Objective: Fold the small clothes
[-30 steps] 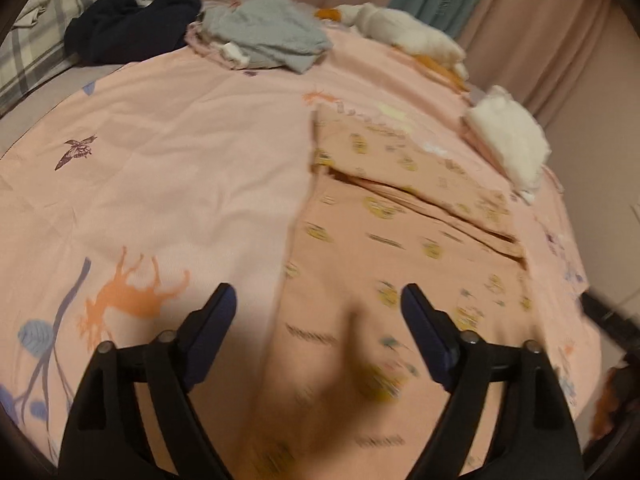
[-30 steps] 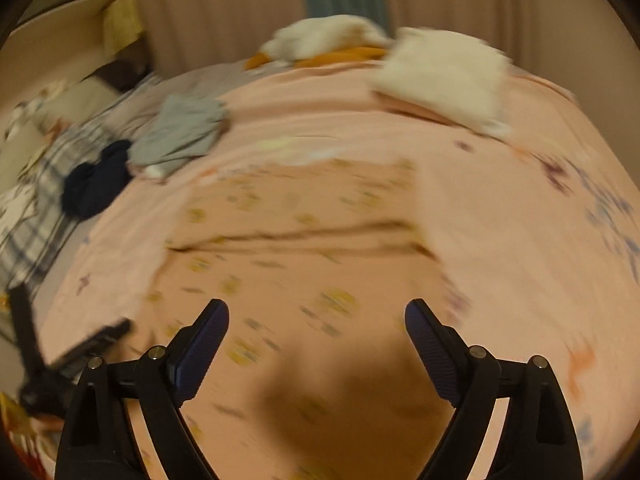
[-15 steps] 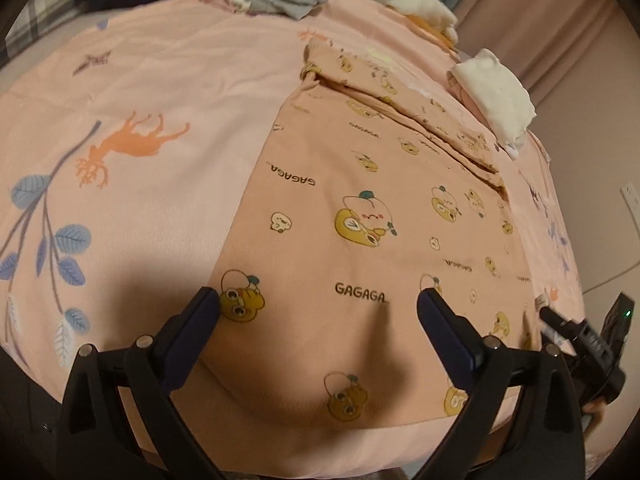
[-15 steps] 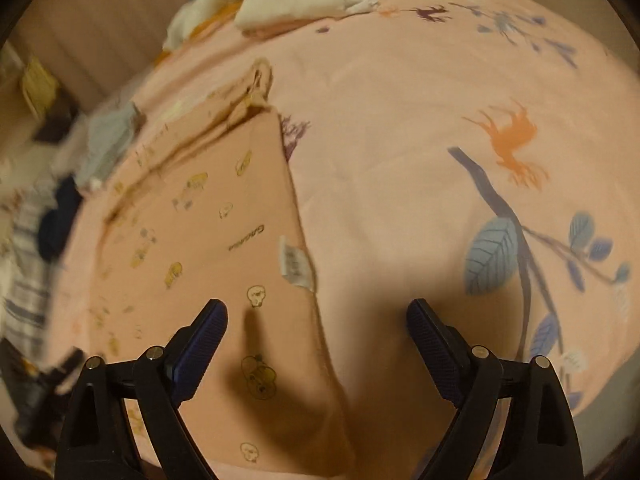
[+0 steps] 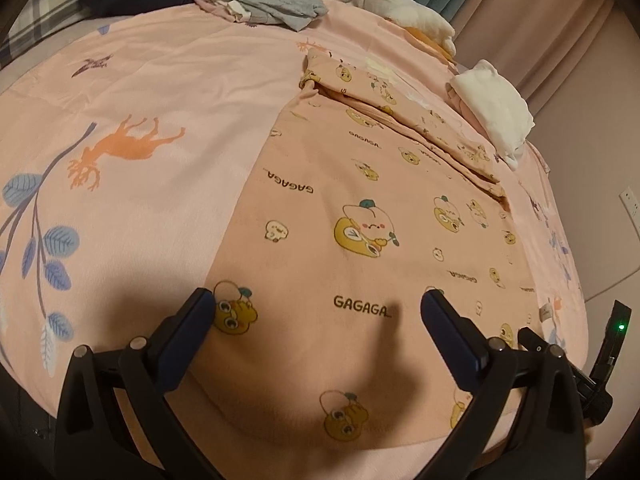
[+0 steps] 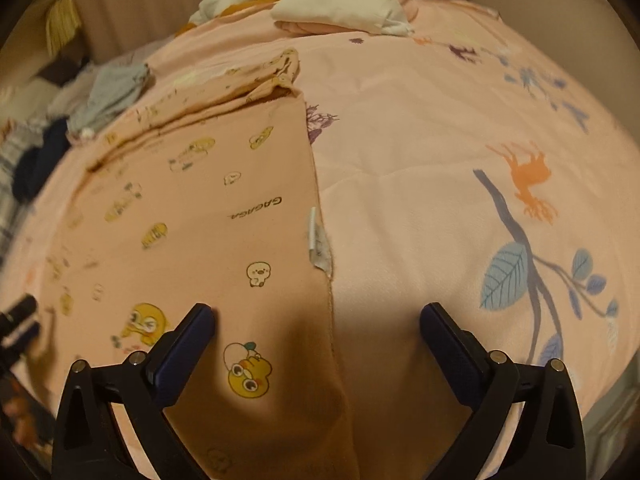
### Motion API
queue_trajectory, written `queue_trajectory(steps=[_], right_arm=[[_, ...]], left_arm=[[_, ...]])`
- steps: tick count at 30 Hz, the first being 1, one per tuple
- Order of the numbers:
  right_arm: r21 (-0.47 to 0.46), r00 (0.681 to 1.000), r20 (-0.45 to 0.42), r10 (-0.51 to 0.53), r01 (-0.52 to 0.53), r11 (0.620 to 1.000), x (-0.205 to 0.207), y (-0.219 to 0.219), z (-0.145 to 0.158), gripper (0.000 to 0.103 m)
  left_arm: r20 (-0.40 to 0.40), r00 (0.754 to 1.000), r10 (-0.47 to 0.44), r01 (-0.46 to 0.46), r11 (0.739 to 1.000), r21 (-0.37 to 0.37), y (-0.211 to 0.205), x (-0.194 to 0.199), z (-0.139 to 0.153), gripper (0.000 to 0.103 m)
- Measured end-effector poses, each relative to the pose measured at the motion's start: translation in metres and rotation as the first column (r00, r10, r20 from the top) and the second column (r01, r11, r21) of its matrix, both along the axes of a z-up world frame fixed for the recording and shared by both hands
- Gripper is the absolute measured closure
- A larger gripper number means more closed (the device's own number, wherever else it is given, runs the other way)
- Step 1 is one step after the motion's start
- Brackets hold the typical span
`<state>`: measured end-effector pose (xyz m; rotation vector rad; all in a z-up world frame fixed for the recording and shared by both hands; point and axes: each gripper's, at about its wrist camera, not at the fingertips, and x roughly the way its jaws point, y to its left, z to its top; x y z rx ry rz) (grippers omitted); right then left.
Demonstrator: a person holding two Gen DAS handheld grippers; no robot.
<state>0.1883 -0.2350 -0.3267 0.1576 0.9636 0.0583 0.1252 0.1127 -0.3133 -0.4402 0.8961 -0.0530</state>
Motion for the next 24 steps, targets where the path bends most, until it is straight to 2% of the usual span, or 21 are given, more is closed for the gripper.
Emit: queue_trajectory(steps=[5, 8, 14, 24], right_arm=[[-0.014, 1.000, 0.008, -0.021, 0.021, 1.000, 0.003, -0.001, 0.000, 0.001], [-0.010, 1.000, 0.001, -0.030, 0.030, 0.999, 0.003, -0.002, 0.001, 0.001], [-0.003, 0.999, -0.025, -0.021, 0.021, 1.000, -0.002, -0.001, 0.003, 0.001], [-0.007, 0.996, -0.081, -0.043, 0.042, 0.999, -0.019, 0.009, 0.005, 0.001]], left_arm=[[-0.007, 1.000, -0.023, 0.024, 0.996, 0.088, -0.009, 0.002, -0.002, 0.000], [-0.001, 1.000, -0.027, 0.027, 0.993, 0.114, -0.011, 0.001, -0.003, 0.000], [0.009, 0.999, -0.052, 0.051, 0.994, 0.093, -0.006, -0.007, -0.003, 0.000], [0.018, 0.998, -0.053, 0.053, 0.998, -0.016, 0.006, -0.015, 0.001, 0.001]])
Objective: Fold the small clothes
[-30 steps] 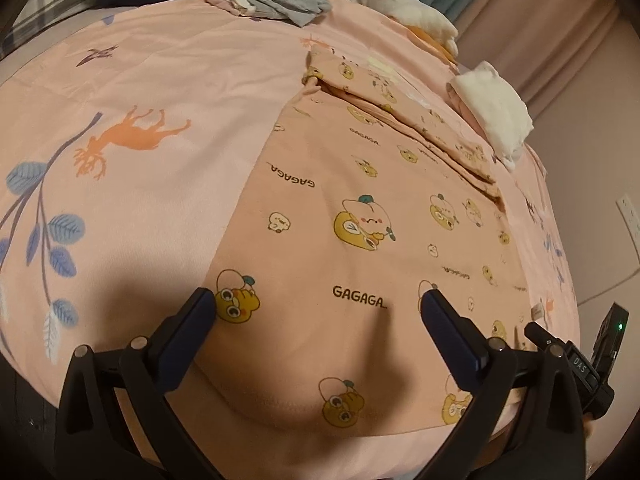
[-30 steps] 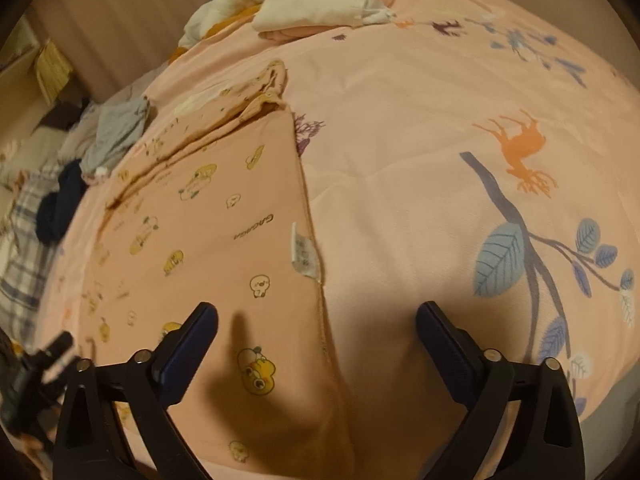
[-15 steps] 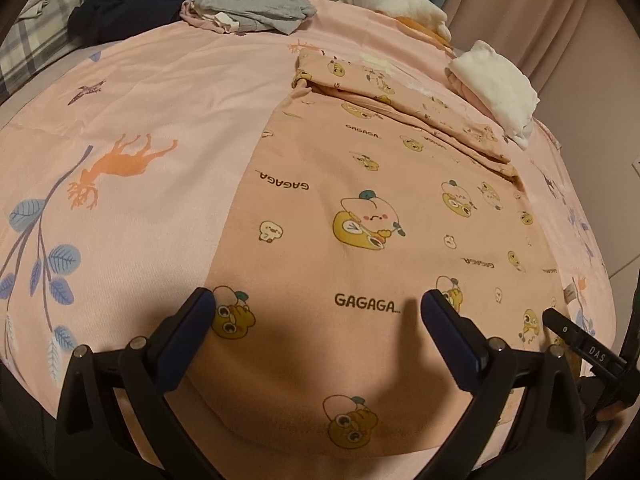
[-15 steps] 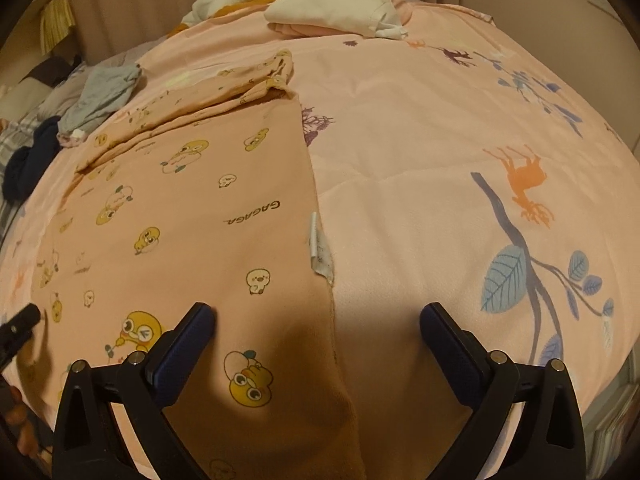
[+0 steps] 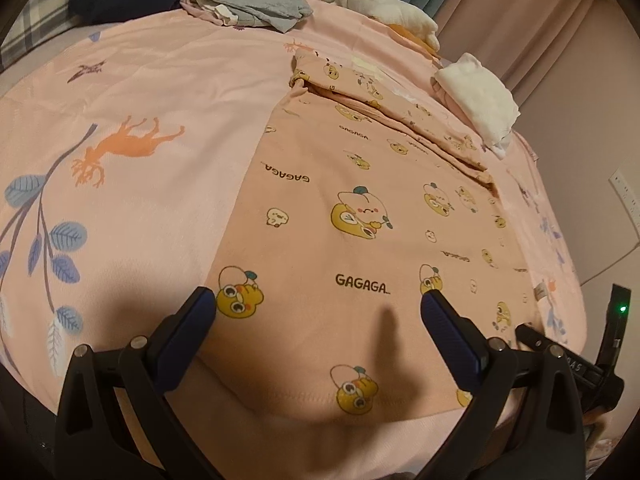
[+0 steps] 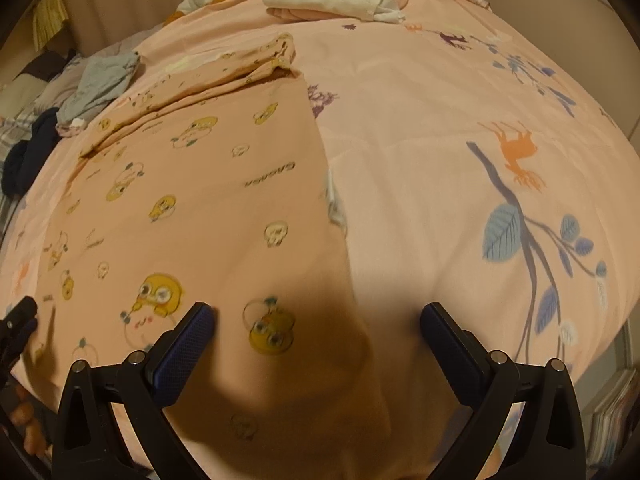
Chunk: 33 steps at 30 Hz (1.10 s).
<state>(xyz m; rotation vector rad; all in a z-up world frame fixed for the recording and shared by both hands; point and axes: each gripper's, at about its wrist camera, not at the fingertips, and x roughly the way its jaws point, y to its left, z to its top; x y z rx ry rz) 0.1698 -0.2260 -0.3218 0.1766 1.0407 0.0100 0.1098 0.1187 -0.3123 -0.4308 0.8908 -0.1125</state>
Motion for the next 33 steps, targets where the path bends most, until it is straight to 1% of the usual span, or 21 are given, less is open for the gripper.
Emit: queue_trajectory(steps=[2, 4, 6, 7, 8, 9, 12, 14, 16, 18, 19, 21, 22, 24, 25, 26, 28, 29, 30, 31, 33], right_arm=[[0.010, 1.000, -0.027, -0.011, 0.012, 1.000, -0.002, 0.001, 0.001, 0.001], [0.039, 0.998, -0.055, -0.018, 0.020, 0.999, -0.004, 0.002, 0.002, 0.001], [0.063, 0.997, -0.076, -0.021, 0.026, 0.998, -0.008, 0.002, 0.003, 0.001], [0.070, 0.996, -0.086, -0.020, 0.026, 0.997, -0.010, 0.003, 0.002, 0.001], [0.072, 0.995, -0.095, -0.016, 0.023, 0.997, -0.012, 0.004, 0.003, 0.001], [0.076, 0.995, -0.102, -0.013, 0.021, 0.997, -0.014, 0.005, 0.003, 0.001], [0.155, 0.993, -0.115, -0.010, 0.028, 0.988, -0.018, 0.003, 0.005, 0.001], [0.261, 0.992, -0.121, -0.018, 0.049, 0.964, -0.021, -0.002, 0.006, 0.001], [0.329, 0.991, -0.133, -0.015, 0.058, 0.943, -0.023, -0.002, 0.006, 0.001], [0.338, 0.991, -0.137, 0.000, 0.047, 0.940, -0.024, 0.002, 0.006, 0.001], [0.330, 0.991, -0.136, 0.004, 0.042, 0.943, -0.025, 0.005, 0.006, 0.001], [0.328, 0.991, -0.135, 0.002, 0.043, 0.944, -0.027, 0.007, 0.007, 0.001], [0.342, 0.991, -0.136, 0.000, 0.046, 0.939, -0.028, 0.008, 0.007, 0.001], [0.396, 0.990, -0.143, 0.008, 0.049, 0.917, -0.025, 0.010, 0.007, 0.001], [0.450, 0.988, -0.151, 0.030, 0.042, 0.892, -0.025, 0.012, 0.005, 0.001], [0.543, 0.982, -0.165, 0.089, 0.015, 0.840, -0.025, 0.015, 0.003, 0.001], [0.642, 0.974, -0.156, 0.165, -0.027, 0.766, -0.021, 0.022, -0.002, 0.001], [0.647, 0.974, -0.151, 0.171, -0.033, 0.762, -0.020, 0.025, -0.003, 0.001], [0.637, 0.977, -0.145, 0.153, -0.026, 0.771, -0.019, 0.026, -0.004, 0.001], [0.636, 0.986, -0.120, 0.118, -0.015, 0.772, -0.018, 0.024, -0.005, 0.001], [0.656, 0.995, -0.078, 0.067, 0.001, 0.755, -0.018, 0.017, -0.003, 0.001]], left_arm=[[-0.006, 1.000, 0.005, -0.005, 0.999, -0.032, 0.005, -0.003, 0.001, 0.001], [-0.018, 1.000, 0.012, -0.013, 0.998, -0.061, 0.011, -0.007, 0.003, 0.001], [-0.036, 0.999, 0.029, -0.032, 0.997, -0.074, 0.017, -0.011, 0.005, 0.000], [-0.077, 0.995, 0.067, -0.071, 0.996, -0.055, 0.021, -0.014, 0.004, 0.001], [-0.104, 0.992, 0.078, -0.083, 0.995, -0.052, 0.024, -0.016, 0.002, 0.001], [-0.104, 0.992, 0.071, -0.079, 0.994, -0.070, 0.026, -0.020, 0.003, 0.001], [-0.086, 0.995, 0.040, -0.052, 0.989, -0.135, 0.031, -0.031, 0.004, 0.001], [-0.089, 0.996, 0.009, -0.027, 0.980, -0.196, 0.032, -0.034, 0.003, 0.001], [-0.117, 0.993, -0.001, -0.036, 0.951, -0.306, 0.035, -0.034, -0.001, 0.002], [-0.116, 0.993, -0.005, -0.043, 0.912, -0.408, 0.038, -0.035, -0.003, 0.002], [-0.111, 0.993, -0.036, -0.021, 0.881, -0.472, 0.037, -0.034, -0.005, 0.002], [-0.109, 0.988, -0.110, 0.032, 0.835, -0.550, 0.028, -0.028, -0.011, 0.001], [-0.111, 0.986, -0.125, 0.043, 0.830, -0.556, 0.023, -0.025, -0.011, 0.001], [-0.110, 0.987, -0.115, 0.040, 0.848, -0.528, 0.013, -0.021, -0.010, 0.001], [-0.099, 0.990, -0.104, 0.039, 0.857, -0.515, 0.008, -0.020, -0.007, 0.001], [-0.083, 0.992, -0.095, 0.040, 0.858, -0.512, 0.005, -0.019, -0.004, 0.001], [-0.055, 0.995, -0.077, 0.038, 0.854, -0.519, 0.001, -0.013, -0.004, 0.001], [-0.052, 0.997, -0.065, 0.029, 0.855, -0.518, -0.001, -0.009, -0.005, 0.001], [-0.046, 0.998, -0.051, 0.019, 0.855, -0.517, -0.002, -0.008, -0.005, 0.001], [-0.037, 0.999, -0.038, 0.014, 0.855, -0.519, 0.002, -0.008, -0.004, 0.002], [-0.023, 1.000, -0.012, -0.001, 0.858, -0.513, 0.003, -0.008, -0.004, 0.004]])
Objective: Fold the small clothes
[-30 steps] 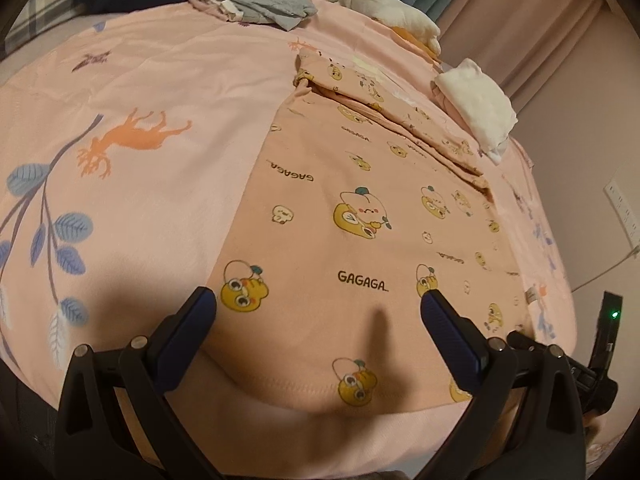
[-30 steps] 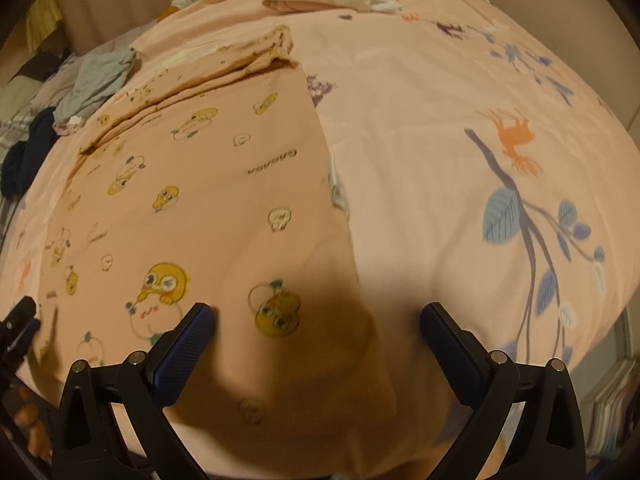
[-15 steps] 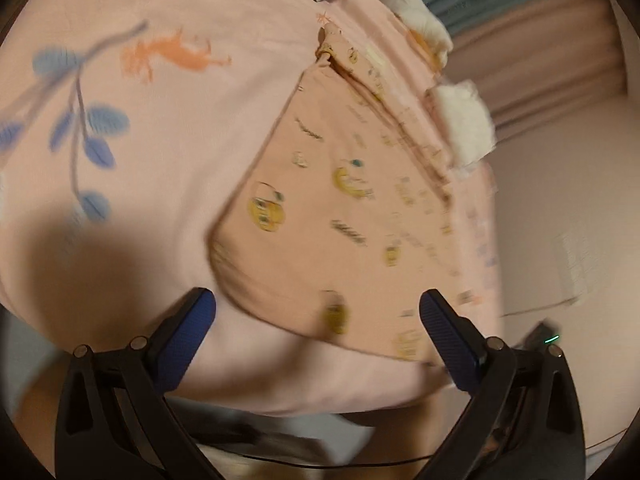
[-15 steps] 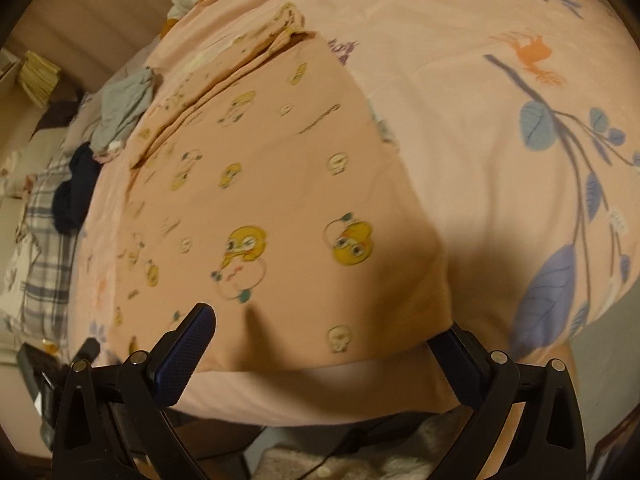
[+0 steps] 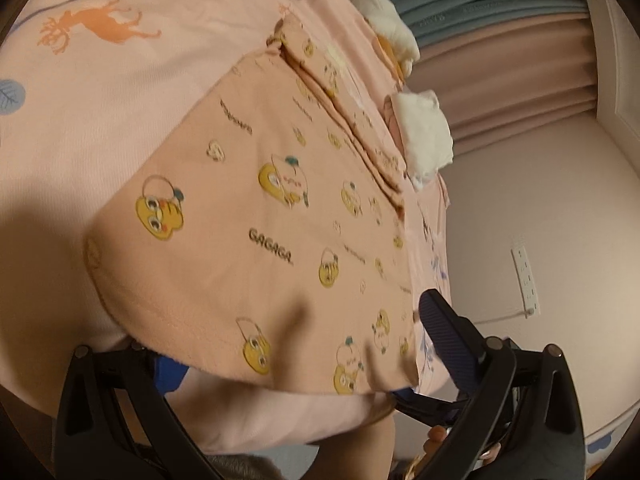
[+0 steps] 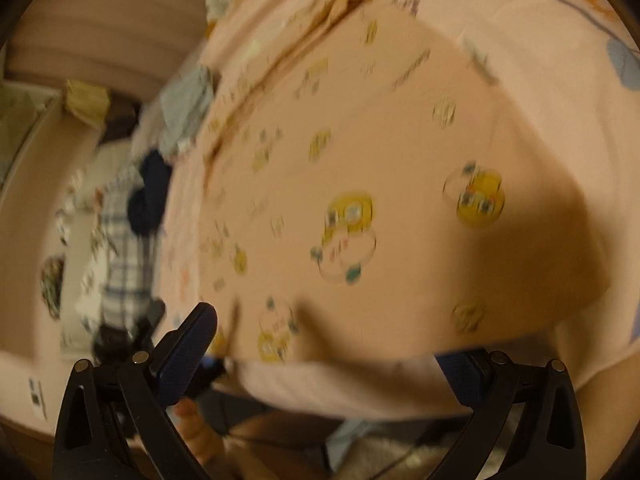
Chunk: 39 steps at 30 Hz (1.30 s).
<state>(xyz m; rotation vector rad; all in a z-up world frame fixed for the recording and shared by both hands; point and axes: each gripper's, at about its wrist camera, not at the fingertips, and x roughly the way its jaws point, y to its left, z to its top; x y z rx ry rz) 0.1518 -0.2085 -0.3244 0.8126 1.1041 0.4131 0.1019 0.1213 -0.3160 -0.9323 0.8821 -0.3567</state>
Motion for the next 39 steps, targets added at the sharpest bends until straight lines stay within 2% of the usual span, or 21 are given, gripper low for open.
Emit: queue_trajectory(steps=[4, 6, 10, 12, 14, 16, 17, 19, 20, 21, 22, 23, 25, 27, 28, 31, 35, 39], right_arm=[[0.021, 0.994, 0.053, -0.098, 0.097, 0.995, 0.000, -0.017, 0.002, 0.001], [0.024, 0.994, 0.057, -0.092, 0.090, 0.996, 0.000, -0.016, -0.002, 0.001], [-0.041, 0.991, 0.111, -0.081, 0.086, 0.995, 0.001, -0.008, -0.001, 0.003], [-0.059, 0.989, 0.122, -0.082, 0.090, 0.994, -0.001, -0.006, -0.001, 0.004], [-0.061, 0.987, 0.126, -0.099, 0.108, 0.992, -0.001, -0.009, -0.002, 0.008], [-0.067, 0.984, 0.132, -0.116, 0.126, 0.990, -0.002, -0.013, -0.003, 0.014], [-0.074, 0.983, 0.135, -0.122, 0.132, 0.988, -0.002, -0.014, -0.003, 0.019], [-0.100, 0.981, 0.139, -0.138, 0.152, 0.983, -0.002, -0.015, -0.003, 0.033], [-0.116, 0.979, 0.141, -0.145, 0.161, 0.980, -0.001, -0.016, -0.004, 0.037], [-0.131, 0.978, 0.145, -0.148, 0.168, 0.977, -0.002, -0.017, -0.004, 0.047], [-0.169, 0.976, 0.156, -0.152, 0.178, 0.969, -0.002, -0.016, -0.004, 0.057], [-0.211, 0.974, 0.169, -0.151, 0.186, 0.960, -0.001, -0.014, -0.003, 0.063], [-0.304, 0.966, 0.214, -0.147, 0.209, 0.930, -0.002, -0.008, -0.002, 0.083], [-0.369, 0.958, 0.253, -0.137, 0.226, 0.902, -0.004, -0.003, -0.001, 0.088], [-0.377, 0.953, 0.270, -0.136, 0.235, 0.896, -0.004, -0.002, -0.001, 0.090], [-0.335, 0.955, 0.263, -0.137, 0.224, 0.915, 0.001, -0.009, 0.001, 0.094], [-0.240, 0.953, 0.274, -0.127, 0.196, 0.951, 0.015, -0.022, 0.018, 0.095], [-0.256, 0.938, 0.336, -0.082, 0.175, 0.951, 0.041, -0.020, 0.051, 0.095]], left_arm=[[0.024, 0.999, 0.045, -0.045, 0.999, -0.005, 0.006, 0.001, -0.003, 0.006], [0.038, 0.998, 0.050, -0.051, 0.999, 0.012, 0.005, 0.003, -0.003, 0.006], [0.060, 0.996, 0.060, -0.064, 0.995, 0.071, -0.001, 0.004, -0.004, 0.006], [0.064, 0.993, 0.099, -0.103, 0.992, 0.069, 0.000, 0.004, -0.005, 0.012], [0.051, 0.988, 0.145, -0.148, 0.986, 0.072, 0.004, 0.002, -0.009, 0.024], [0.030, 0.984, 0.177, -0.179, 0.981, 0.076, 0.010, 0.000, -0.014, 0.047], [0.017, 0.982, 0.190, -0.191, 0.979, 0.069, 0.014, 0.000, -0.017, 0.054], [-0.026, 0.974, 0.225, -0.225, 0.974, 0.032, 0.025, 0.000, -0.026, 0.085], [-0.046, 0.971, 0.234, -0.234, 0.972, 0.002, 0.031, 0.001, -0.031, 0.091], [-0.061, 0.970, 0.237, -0.240, 0.970, -0.037, 0.037, 0.002, -0.037, 0.100], [-0.068, 0.971, 0.231, -0.237, 0.967, -0.098, 0.044, 0.001, -0.044, 0.097], [-0.070, 0.971, 0.228, -0.236, 0.961, -0.145, 0.048, 0.001, -0.048, 0.097], [-0.074, 0.969, 0.235, -0.245, 0.951, -0.188, 0.052, -0.001, -0.047, 0.097], [-0.067, 0.970, 0.233, -0.241, 0.960, -0.141, 0.049, -0.001, -0.042, 0.097], [-0.062, 0.970, 0.233, -0.238, 0.967, -0.089, 0.045, 0.000, -0.036, 0.097], [-0.027, 0.971, 0.236, -0.236, 0.972, 0.002, 0.039, 0.002, -0.019, 0.101], [0.022, 0.977, 0.214, -0.214, 0.976, 0.038, 0.040, 0.023, 0.006, 0.101], [0.023, 0.977, 0.210, -0.211, 0.967, 0.140, 0.037, 0.057, 0.034, 0.100]])
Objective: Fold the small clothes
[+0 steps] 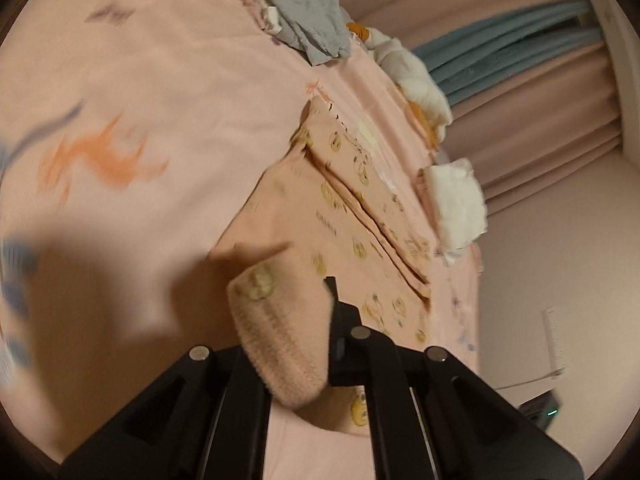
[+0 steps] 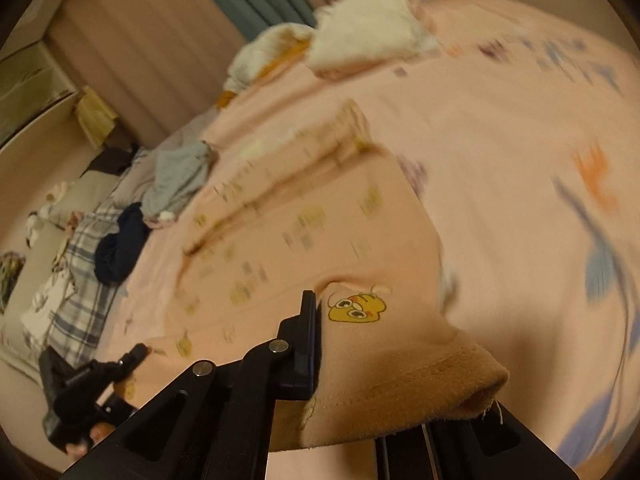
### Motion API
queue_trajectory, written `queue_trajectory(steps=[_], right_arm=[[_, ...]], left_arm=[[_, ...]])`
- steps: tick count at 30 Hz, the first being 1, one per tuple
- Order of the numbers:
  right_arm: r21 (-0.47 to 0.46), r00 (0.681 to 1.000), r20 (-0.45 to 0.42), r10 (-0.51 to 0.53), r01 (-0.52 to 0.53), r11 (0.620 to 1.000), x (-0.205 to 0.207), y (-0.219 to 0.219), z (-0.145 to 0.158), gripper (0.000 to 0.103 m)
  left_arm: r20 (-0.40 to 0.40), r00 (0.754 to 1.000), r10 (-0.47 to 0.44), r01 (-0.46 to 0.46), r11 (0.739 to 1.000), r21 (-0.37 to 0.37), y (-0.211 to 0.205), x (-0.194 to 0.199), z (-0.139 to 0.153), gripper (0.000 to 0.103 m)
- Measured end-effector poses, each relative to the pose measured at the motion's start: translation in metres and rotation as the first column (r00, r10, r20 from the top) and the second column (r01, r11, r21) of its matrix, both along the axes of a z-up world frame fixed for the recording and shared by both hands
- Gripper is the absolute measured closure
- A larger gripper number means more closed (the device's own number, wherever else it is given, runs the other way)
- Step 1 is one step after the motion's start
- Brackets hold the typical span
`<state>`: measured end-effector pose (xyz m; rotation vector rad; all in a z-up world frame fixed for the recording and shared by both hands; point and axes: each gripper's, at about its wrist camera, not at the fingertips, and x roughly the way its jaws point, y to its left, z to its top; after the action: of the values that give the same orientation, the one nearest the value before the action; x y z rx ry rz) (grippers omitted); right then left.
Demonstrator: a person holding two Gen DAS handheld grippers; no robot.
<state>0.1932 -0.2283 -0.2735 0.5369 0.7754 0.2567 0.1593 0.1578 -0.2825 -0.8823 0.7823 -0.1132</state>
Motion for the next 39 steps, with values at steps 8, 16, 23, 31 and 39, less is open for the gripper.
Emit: queue_trajectory(steps=[8, 16, 23, 31, 39], right_arm=[[-0.015, 0.995, -0.031, 0.096, -0.097, 0.995, 0.107, 0.004, 0.027, 0.095], [-0.143, 0.981, -0.162, 0.105, -0.129, 0.981, 0.243, 0.019, -0.004, 0.095], [-0.033, 0.951, -0.237, 0.199, -0.212, 0.977, 0.266, -0.002, -0.026, 0.087], [-0.226, 0.981, -0.183, 0.058, -0.100, 0.969, 0.196, -0.052, 0.032, 0.039], [-0.197, 0.973, -0.197, 0.122, -0.161, 0.967, 0.156, -0.022, 0.010, 0.090]], left_arm=[[-0.017, 1.000, -0.012, 0.014, 0.993, 0.117, -0.006, 0.113, 0.038, 0.099], [-0.212, 0.976, 0.050, -0.009, 0.982, 0.189, 0.000, 0.257, -0.009, 0.095], [-0.216, 0.976, -0.002, 0.043, 0.982, 0.184, 0.026, 0.250, -0.017, 0.062], [-0.159, 0.982, 0.105, -0.060, 0.962, 0.265, 0.049, 0.164, 0.037, 0.047], [-0.162, 0.984, -0.067, 0.128, 0.908, 0.399, -0.028, 0.118, 0.006, 0.094]])
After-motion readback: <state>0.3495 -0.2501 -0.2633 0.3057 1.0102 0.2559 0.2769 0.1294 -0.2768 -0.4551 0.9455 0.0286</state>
